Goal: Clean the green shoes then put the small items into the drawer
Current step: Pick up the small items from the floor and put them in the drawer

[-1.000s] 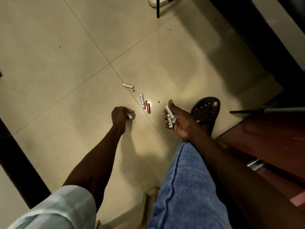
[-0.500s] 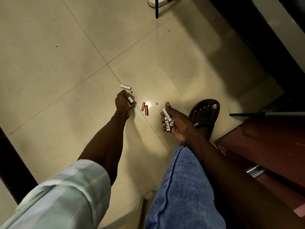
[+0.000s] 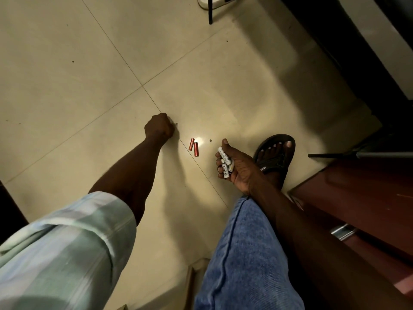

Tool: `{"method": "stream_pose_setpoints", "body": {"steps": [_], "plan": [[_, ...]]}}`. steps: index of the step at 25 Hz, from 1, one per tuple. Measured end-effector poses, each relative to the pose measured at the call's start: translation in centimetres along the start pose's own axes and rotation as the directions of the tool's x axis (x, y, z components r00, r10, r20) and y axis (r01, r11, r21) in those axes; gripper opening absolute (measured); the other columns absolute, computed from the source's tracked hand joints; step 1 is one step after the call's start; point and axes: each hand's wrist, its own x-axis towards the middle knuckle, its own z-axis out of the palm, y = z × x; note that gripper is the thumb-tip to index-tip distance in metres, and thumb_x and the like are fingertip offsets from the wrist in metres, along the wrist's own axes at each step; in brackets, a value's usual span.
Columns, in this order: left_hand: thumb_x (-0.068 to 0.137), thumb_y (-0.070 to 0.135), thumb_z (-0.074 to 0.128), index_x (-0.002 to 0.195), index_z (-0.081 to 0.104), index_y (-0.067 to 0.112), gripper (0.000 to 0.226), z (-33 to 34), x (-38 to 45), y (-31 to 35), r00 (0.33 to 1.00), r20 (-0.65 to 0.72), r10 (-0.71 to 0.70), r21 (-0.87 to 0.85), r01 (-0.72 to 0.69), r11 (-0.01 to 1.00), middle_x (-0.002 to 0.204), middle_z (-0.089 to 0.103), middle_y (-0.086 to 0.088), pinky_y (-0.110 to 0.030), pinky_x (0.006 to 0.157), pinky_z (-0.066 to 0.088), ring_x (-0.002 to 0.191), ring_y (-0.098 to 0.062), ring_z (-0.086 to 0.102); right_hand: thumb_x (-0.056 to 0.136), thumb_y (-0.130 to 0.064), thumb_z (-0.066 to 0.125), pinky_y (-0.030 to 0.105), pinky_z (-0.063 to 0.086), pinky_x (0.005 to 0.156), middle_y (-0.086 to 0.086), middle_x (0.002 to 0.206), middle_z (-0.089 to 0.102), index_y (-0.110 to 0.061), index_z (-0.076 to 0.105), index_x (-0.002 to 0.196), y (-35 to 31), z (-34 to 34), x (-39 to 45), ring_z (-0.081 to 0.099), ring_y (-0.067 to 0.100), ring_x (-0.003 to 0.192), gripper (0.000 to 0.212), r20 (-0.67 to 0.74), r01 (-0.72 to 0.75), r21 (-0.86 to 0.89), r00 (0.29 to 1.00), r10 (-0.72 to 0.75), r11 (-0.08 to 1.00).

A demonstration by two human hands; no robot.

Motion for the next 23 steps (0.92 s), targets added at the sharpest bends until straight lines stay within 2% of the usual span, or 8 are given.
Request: {"method": "stream_pose_setpoints", "body": {"steps": [2,4,6,7,10,13,16,23], "plan": [[0.088,0.03,0.059,0.083,0.069,0.007,0.025,-0.2,-1.7,0.0,0.994,0.059,-0.097,-0.389,0.112,0.914,0.086,0.065,-0.012,-0.032,0.068,0.046,0.085,-0.031,0.063,0.095,-0.049,0.053,0.022,0.048,0.048,0.0,0.062,0.057,-0.012,0.061,0.083,-0.1,0.0,-0.3,0.051,0.012,0.048,0.04,-0.008,0.003,-0.005,1.0,-0.003,1.0],[0.078,0.02,0.053,0.064,0.059,0.009,0.019,-0.2,-3.8,-0.1,0.96,0.245,-0.135,-0.817,0.279,0.504,0.069,0.059,-0.01,-0.027,0.049,0.034,0.057,-0.024,0.05,0.095,-0.049,0.053,0.021,0.048,0.047,-0.001,0.06,0.057,-0.012,0.061,0.083,-0.2,0.0,-0.4,0.051,0.011,0.047,0.04,-0.021,0.001,0.002,1.0,-0.001,1.0],[0.061,0.021,0.049,0.06,0.05,0.011,0.01,0.4,-5.6,-0.1,0.897,0.442,0.0,-0.892,0.439,0.105,0.061,0.05,-0.009,-0.024,0.048,0.024,0.048,-0.02,0.039,0.095,-0.049,0.053,0.021,0.047,0.047,-0.001,0.059,0.057,-0.012,0.061,0.082,-0.2,-0.1,-0.5,0.051,0.011,0.046,0.04,-0.024,-0.002,0.004,1.0,0.002,1.0],[0.061,0.023,0.052,0.06,0.049,0.012,0.011,0.9,-6.2,0.0,0.886,0.461,0.041,-0.886,0.458,0.07,0.06,0.047,-0.007,-0.024,0.048,0.023,0.046,-0.019,0.037,0.095,-0.05,0.052,0.021,0.047,0.047,-0.001,0.059,0.057,-0.012,0.061,0.082,-0.2,-0.1,-0.5,0.051,0.011,0.046,0.041,-0.021,-0.003,0.0,1.0,0.003,1.0],[0.072,0.047,0.076,0.069,0.055,0.014,0.039,3.1,-6.0,1.4,0.942,0.316,-0.109,-0.779,0.323,0.537,0.064,0.048,-0.001,-0.023,0.048,0.032,0.048,-0.014,0.043,0.095,-0.05,0.052,0.021,0.047,0.047,-0.001,0.06,0.056,-0.012,0.06,0.082,-0.1,-0.1,-0.4,0.049,0.011,0.046,0.041,-0.019,0.0,0.001,1.0,0.0,1.0],[0.061,0.067,0.078,0.103,0.052,0.011,0.075,4.5,-6.5,2.9,0.979,0.175,-0.107,-0.23,0.146,0.962,0.091,0.054,0.0,-0.031,0.07,0.041,0.083,-0.02,0.054,0.096,-0.05,0.05,0.021,0.045,0.046,-0.003,0.056,0.056,-0.012,0.059,0.081,-0.3,-0.1,-0.5,0.049,0.011,0.045,0.041,-0.023,0.006,0.012,1.0,-0.006,1.0],[0.072,0.048,0.078,0.101,0.06,0.006,0.054,5.4,-6.4,3.3,0.982,0.19,-0.013,-0.201,0.052,0.978,0.094,0.062,-0.008,-0.03,0.068,0.04,0.093,-0.029,0.062,0.097,-0.049,0.047,0.02,0.044,0.045,-0.003,0.055,0.055,-0.014,0.057,0.078,-0.6,-0.2,-0.7,0.048,0.01,0.044,0.042,-0.037,0.012,0.028,0.999,-0.011,1.0],[0.077,0.023,0.066,0.069,0.064,0.004,0.021,4.2,-9.0,1.8,0.955,0.283,-0.09,-0.306,0.179,0.935,0.064,0.066,-0.007,-0.021,0.048,0.047,0.05,-0.021,0.062,0.097,-0.053,0.045,0.023,0.039,0.052,-0.006,0.053,0.051,-0.017,0.055,0.077,-0.9,-1.0,-3.0,0.045,0.008,0.045,0.042,-0.108,0.052,0.149,0.993,-0.036,0.987]]}}
